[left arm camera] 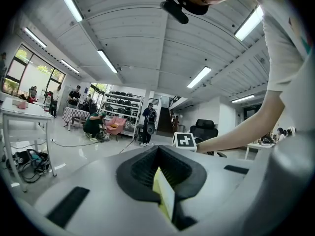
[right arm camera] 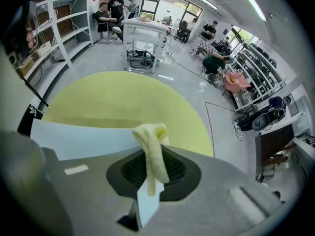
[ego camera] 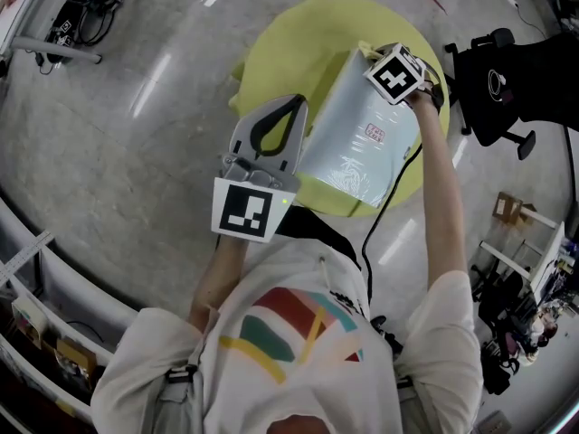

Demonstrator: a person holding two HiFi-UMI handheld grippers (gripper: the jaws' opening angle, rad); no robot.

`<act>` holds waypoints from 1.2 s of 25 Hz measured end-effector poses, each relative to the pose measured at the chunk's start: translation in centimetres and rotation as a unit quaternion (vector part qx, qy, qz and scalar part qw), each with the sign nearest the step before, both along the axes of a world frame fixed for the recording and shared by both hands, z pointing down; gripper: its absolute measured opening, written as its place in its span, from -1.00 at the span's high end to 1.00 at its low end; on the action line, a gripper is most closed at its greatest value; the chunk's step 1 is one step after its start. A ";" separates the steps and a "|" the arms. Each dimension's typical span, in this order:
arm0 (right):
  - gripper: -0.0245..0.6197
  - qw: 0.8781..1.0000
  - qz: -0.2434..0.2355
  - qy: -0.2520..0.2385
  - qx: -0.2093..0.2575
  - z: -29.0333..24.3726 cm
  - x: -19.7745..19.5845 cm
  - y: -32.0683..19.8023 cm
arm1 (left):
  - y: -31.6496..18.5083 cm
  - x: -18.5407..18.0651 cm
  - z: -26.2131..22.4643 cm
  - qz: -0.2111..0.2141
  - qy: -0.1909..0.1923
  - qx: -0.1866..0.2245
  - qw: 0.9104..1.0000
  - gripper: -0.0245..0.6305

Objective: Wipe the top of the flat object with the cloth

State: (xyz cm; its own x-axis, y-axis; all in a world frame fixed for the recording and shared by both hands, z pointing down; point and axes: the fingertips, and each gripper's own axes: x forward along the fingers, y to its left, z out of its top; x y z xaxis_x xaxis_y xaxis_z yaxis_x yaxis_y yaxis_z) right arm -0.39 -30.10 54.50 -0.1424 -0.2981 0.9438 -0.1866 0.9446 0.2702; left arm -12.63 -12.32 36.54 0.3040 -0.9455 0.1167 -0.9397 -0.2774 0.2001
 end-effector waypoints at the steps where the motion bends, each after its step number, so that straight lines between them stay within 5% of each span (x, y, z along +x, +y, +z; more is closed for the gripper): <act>1: 0.84 1.000 0.001 0.002 -0.001 0.0 0.0 0.2 | 0.0 -0.1 0.0 -0.001 0.000 0.001 1.000 0.88; 30: 0.84 0.993 -0.006 -0.047 -0.105 0.3 -2.3 20.2 | -1.2 -0.2 -3.2 0.006 -0.006 0.048 0.999 0.88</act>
State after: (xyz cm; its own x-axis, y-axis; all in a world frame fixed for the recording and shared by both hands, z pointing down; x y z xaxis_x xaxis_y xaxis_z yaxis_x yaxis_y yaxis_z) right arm -2.66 -9.86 54.81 -0.2343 -0.0946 0.9675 -0.1909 0.9804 0.0496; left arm -12.79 -13.50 33.32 0.3147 -0.9487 0.0293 -0.9382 -0.3062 0.1611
